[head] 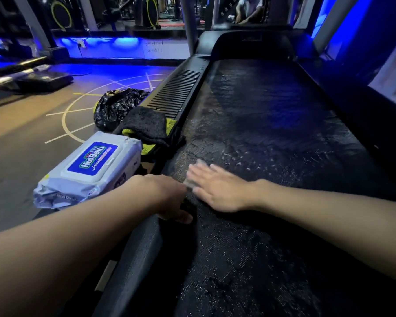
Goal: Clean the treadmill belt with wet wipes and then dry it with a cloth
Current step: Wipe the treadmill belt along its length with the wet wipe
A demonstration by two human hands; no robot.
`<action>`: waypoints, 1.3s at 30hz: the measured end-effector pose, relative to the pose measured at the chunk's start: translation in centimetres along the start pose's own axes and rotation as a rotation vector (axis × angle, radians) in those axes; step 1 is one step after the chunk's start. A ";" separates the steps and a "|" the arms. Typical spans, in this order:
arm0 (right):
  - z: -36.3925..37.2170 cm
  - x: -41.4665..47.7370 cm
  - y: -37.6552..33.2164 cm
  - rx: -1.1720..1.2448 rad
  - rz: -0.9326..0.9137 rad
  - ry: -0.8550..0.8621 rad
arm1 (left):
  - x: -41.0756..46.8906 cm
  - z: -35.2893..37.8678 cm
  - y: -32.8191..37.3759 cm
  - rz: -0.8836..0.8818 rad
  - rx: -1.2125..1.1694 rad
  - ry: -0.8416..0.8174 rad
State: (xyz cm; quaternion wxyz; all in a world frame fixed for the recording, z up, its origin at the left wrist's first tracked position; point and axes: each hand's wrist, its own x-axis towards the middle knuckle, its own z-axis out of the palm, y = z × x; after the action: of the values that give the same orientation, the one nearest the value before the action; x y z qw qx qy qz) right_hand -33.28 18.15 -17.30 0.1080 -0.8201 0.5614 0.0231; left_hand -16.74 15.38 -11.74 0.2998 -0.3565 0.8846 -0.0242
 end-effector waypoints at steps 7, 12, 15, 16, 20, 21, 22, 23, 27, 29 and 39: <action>0.0 -0.5 2.1 0.012 0.091 0.034 | 0.4 0.9 -0.5 0.000 -0.184 0.050; 1.3 -3.4 0.5 0.009 -0.126 0.004 | 0.5 -0.2 0.5 -0.023 -0.284 0.005; -0.2 -2.3 3.7 -0.047 0.080 -0.006 | 0.8 0.0 1.1 -0.073 -0.235 0.024; -0.4 -2.2 3.9 -0.039 0.143 -0.007 | 0.9 0.1 1.4 -0.090 -0.225 0.015; 0.9 -5.2 1.1 -0.003 -0.086 -0.019 | 1.1 -0.1 1.9 -0.114 -0.181 0.014; 0.7 -5.5 1.5 -0.009 -0.107 -0.026 | 1.2 -0.1 1.9 -0.117 -0.169 0.019; 0.3 -5.2 2.6 -0.023 -0.066 -0.031 | 1.3 -0.1 1.9 -0.122 -0.163 0.020; -0.1 -4.6 3.8 -0.022 0.019 -0.023 | 1.4 0.0 1.9 -0.127 -0.159 0.019; 0.2 -4.9 3.4 0.041 0.053 0.008 | 1.4 -0.1 2.1 -0.128 -0.183 0.025; 1.0 -5.9 2.6 0.030 -0.063 0.001 | 1.2 -0.1 2.1 -0.091 -0.192 0.032; 0.6 -8.1 2.9 -0.038 -0.067 -0.043 | 1.8 -1.3 3.6 -0.053 -0.376 0.022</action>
State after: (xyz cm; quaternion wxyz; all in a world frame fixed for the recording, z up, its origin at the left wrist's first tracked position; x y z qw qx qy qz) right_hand -38.90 24.70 -17.04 0.1051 -0.8396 0.5308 0.0479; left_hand -20.73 16.69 -12.49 0.2175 -0.4292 0.8670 0.1296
